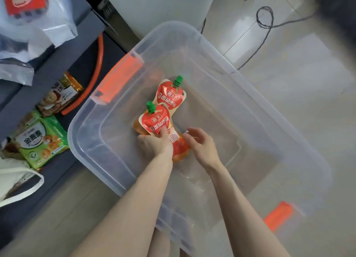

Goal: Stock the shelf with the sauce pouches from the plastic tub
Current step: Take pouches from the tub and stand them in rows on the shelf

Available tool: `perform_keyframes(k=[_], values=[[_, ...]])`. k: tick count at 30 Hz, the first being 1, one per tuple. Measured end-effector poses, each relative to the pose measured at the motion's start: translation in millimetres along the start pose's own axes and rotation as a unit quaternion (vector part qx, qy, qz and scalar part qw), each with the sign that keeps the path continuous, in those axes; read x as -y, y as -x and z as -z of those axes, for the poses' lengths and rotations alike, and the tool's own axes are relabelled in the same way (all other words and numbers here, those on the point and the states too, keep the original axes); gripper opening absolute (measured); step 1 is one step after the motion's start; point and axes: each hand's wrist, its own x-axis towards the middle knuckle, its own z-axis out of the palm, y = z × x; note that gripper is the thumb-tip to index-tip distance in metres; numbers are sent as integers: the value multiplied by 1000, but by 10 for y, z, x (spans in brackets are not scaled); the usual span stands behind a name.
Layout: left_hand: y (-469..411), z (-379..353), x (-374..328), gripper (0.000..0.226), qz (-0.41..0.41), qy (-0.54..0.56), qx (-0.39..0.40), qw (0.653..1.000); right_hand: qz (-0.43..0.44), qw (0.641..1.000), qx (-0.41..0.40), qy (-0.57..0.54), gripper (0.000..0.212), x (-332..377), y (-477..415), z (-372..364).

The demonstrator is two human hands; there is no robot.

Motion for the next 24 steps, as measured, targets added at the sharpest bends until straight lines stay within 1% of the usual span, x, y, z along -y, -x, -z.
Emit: perform_keyframes(k=[3,4,5,7,8,9,10,12,13,14,15,16,17,19,22,24], values=[[-19,-35,114,67,15,-21,29,999,-27,999,34,-29,37,-99,-83,16],[-14,-36,133,65,20,-22,45,999,-38,998,39,-19,35,-129,-88,34],[-4,-38,141,63,21,-24,56,998,-41,998,37,-5,27,-158,-87,53],[43,-39,113,65,17,-37,49,998,-34,999,7,29,2,-207,-73,111],[76,-38,79,68,9,-48,33,998,-29,998,-19,50,11,-235,-60,143],[103,-34,33,71,-7,-58,13,998,-26,997,-39,66,16,-263,-51,175],[115,-25,-14,73,-35,-66,-3,997,-25,996,-51,71,17,-273,-43,204],[49,-7,-109,77,-115,-90,-15,989,-30,998,-45,38,6,-265,-25,223],[-21,-6,-154,78,-153,-118,-10,981,-34,999,-31,22,10,-252,-16,204],[-105,-10,-200,78,-185,-147,1,972,-35,999,-10,22,23,-235,-13,170],[-179,-22,-248,74,-208,-166,15,964,-36,998,5,45,35,-209,-18,123],[-243,-36,-293,69,-225,-172,31,958,-36,996,9,76,42,-195,-34,79],[-294,-58,-328,61,-238,-172,46,955,-37,994,4,102,44,-180,-57,42],[-354,-87,-359,45,-238,-150,80,956,-47,992,-12,120,36,-179,-96,13],[-352,-76,-343,28,-185,-77,159,967,-48,997,-15,66,26,-248,-86,27],[-313,-52,-330,23,-166,-24,174,970,-38,998,-37,21,25,-268,-4,64]])
